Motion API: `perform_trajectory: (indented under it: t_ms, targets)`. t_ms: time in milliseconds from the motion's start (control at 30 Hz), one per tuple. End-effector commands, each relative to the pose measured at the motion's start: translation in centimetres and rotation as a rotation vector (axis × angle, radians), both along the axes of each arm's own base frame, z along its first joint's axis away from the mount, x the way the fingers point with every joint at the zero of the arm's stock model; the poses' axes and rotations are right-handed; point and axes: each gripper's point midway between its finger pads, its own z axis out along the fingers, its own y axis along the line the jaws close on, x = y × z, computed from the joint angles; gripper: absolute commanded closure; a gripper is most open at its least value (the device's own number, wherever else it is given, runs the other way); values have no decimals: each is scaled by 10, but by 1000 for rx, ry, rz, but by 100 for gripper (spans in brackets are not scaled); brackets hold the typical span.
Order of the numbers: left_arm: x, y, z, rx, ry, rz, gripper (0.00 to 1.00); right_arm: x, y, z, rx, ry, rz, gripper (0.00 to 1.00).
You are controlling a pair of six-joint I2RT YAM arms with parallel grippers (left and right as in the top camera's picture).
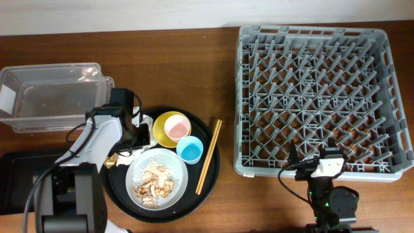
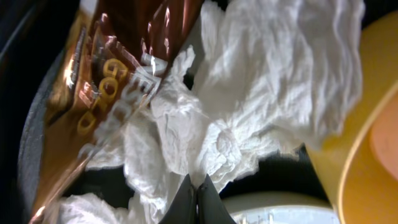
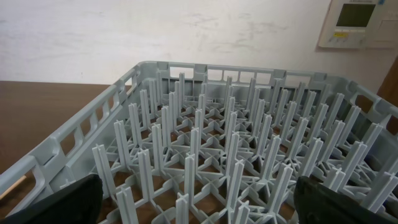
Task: Sort waste into correct bins and load items into the dishwasher rack
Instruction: 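Lift the tissue with the left gripper and drop it in the clear bin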
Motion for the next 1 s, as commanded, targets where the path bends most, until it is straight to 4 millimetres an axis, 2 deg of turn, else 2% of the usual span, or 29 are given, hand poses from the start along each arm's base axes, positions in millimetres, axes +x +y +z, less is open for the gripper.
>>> perform_trajectory:
  t_ms: [0,67,133,233,300,400,433,500,600,633,700,800,833,900,967]
  targets:
    - [20,-3,46,-18,-103,-5,99,0,-4,-3,0,5,-22,2]
    - [24,-17,80,-101,-184,-21,99,0,-4,-3,0,5,-22,2]
    - [23,-26,102,-155,-243,-35,99,0,-4,-3,0,5,-22,2]
    - [20,-27,133,-163,-339,-39,99,0,-4,-3,0,5,-22,2]
    - [26,-25,156,-167,-439,-19,99,0,-4,-3,0,5,-22,2]
    - [46,-10,199,-154,-646,9,99,0,-4,-3,-1,5,-22,2]
    - [57,1,221,-143,-749,28,99,0,-4,-3,0,5,-22,2]
    - [75,25,247,-108,-884,86,99,0,-4,-3,-1,5,-22,2]
    - [90,89,257,27,-968,363,99,0,-4,-3,0,5,-22,2]
    - [97,104,258,60,-991,410,99,0,-4,-3,0,5,-22,2]
    - [121,121,254,80,-1042,434,99,0,-4,-3,0,5,-23,2]
    - [143,140,240,109,-1068,466,96,0,-4,-3,-1,5,-22,2]
    - [150,149,233,117,-1072,479,76,0,-4,-3,-1,5,-22,2]
    - [153,159,224,127,-1062,496,60,0,-4,-3,-1,5,-22,2]
    - [148,174,224,159,-1061,531,60,0,-4,-3,-1,5,-22,2]
